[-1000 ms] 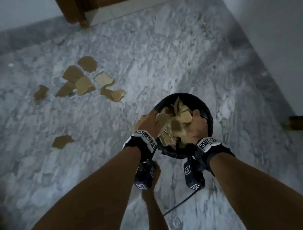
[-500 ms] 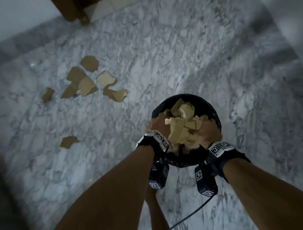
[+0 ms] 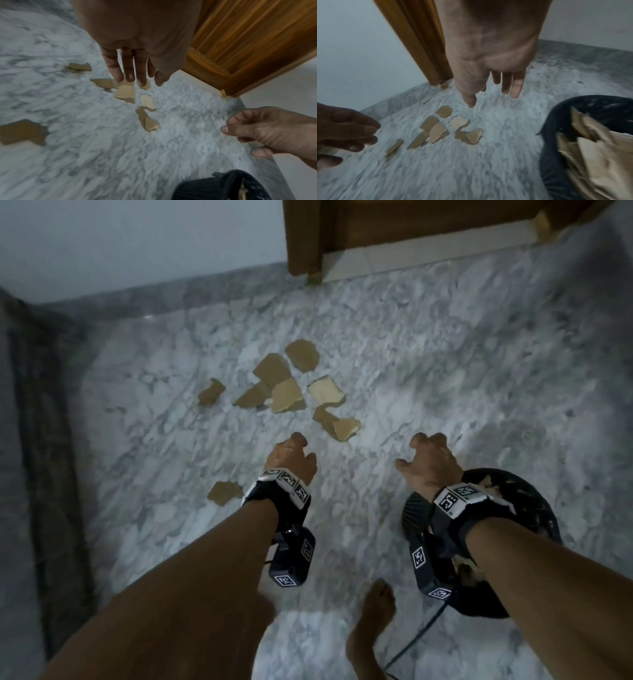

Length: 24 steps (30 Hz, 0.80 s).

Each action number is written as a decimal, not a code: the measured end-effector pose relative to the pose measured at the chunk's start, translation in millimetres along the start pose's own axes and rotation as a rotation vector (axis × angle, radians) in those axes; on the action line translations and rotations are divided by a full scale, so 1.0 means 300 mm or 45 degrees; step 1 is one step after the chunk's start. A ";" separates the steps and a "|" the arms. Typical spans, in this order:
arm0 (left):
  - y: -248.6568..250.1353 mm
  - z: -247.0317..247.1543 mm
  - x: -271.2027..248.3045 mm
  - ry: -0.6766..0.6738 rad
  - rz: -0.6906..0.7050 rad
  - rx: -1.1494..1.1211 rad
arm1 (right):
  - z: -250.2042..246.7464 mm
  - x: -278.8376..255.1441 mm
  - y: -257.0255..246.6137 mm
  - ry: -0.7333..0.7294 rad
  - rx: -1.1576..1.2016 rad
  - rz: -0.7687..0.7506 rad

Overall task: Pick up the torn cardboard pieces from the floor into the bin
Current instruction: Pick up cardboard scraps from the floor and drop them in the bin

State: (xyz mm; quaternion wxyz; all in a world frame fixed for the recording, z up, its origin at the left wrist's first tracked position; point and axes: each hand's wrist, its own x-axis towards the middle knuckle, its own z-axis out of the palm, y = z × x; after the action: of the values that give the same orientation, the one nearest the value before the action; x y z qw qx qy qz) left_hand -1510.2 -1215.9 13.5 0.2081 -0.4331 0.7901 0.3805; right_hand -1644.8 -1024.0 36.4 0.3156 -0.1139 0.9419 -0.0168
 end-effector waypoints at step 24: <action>-1.095 0.187 0.674 -0.127 -0.493 0.081 | 0.911 0.846 -1.132 -0.142 -0.551 -0.903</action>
State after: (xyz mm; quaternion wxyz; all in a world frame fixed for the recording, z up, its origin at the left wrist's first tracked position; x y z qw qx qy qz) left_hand -1342.2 -1388.5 -292.9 0.3298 -0.5510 0.6923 0.3291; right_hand -1608.7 -1400.7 -297.2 0.3098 -0.4955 0.8075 0.0801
